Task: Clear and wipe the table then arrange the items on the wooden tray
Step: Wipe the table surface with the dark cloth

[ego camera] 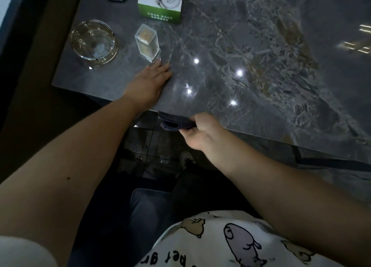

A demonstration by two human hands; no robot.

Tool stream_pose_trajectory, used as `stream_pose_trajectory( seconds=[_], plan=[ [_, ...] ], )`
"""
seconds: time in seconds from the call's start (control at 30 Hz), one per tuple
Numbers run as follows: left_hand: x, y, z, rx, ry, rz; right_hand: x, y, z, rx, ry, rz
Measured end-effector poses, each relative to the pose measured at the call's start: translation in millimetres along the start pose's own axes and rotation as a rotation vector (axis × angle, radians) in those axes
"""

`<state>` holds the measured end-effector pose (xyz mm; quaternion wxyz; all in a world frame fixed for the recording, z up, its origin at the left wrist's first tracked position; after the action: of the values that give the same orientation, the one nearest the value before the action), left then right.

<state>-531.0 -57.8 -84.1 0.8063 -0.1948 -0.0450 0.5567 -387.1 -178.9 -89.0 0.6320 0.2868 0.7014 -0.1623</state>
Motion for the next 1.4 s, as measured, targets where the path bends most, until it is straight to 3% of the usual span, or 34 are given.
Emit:
stream_pose_trajectory(
  seconds=[0.1,0.23,0.33,0.4,0.5,0.6,0.67,0.83,0.97,1.03,1.13,1.27,1.4],
  plan=[
    [0.0,-3.1,2.1,0.011,-0.026,-0.021,-2.5,6.0,5.4,-0.028,0.085,0.011],
    [-1.1,-1.1,1.8,0.000,-0.067,-0.030,-35.2,33.1,6.4,-0.136,0.332,0.040],
    [-1.5,-1.1,2.2,-0.016,-0.081,-0.017,-62.4,104.3,3.7,-0.328,0.299,0.401],
    [-2.2,-1.2,3.3,-0.025,-0.096,-0.018,-85.0,148.3,-17.7,-0.682,0.231,0.793],
    [-3.9,-1.2,3.6,-0.017,-0.095,-0.007,-78.3,149.8,-67.5,-1.575,0.087,1.299],
    [-3.7,-1.5,5.2,-0.001,-0.111,0.010,-23.4,99.8,-79.8,-2.192,0.161,1.332],
    [-2.8,-0.3,3.7,0.000,-0.104,0.017,-3.1,76.9,-69.1,-2.416,0.133,1.388],
    [-1.9,0.7,2.9,-0.003,-0.112,0.016,-16.4,28.6,-27.5,-2.416,0.316,1.540],
    [-1.5,0.9,2.8,-0.014,-0.098,0.031,-35.5,11.8,-0.7,-2.384,0.505,1.459],
    [-0.6,-0.2,3.6,-0.015,-0.093,0.036,-45.6,26.9,7.9,-2.195,0.535,1.238],
    [2.4,-2.4,4.6,-0.013,-0.080,0.061,-50.3,60.9,20.2,-1.865,0.406,0.887],
    [7.3,-17.7,19.7,-0.103,-0.042,0.174,-59.2,103.4,42.9,-1.173,0.341,0.525],
    [22.6,-81.4,59.6,-0.441,-0.007,0.264,-88.3,141.8,61.7,-1.129,0.377,0.406]
  ],
)
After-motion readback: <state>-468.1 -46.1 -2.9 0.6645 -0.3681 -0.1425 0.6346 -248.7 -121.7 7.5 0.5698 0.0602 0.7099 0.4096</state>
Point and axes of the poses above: each hand's wrist, its own x-axis towards the middle knuckle, its own z-axis out of the back of the hand, y = z × x, the point moved 9 cm from there along x, towards the middle knuckle
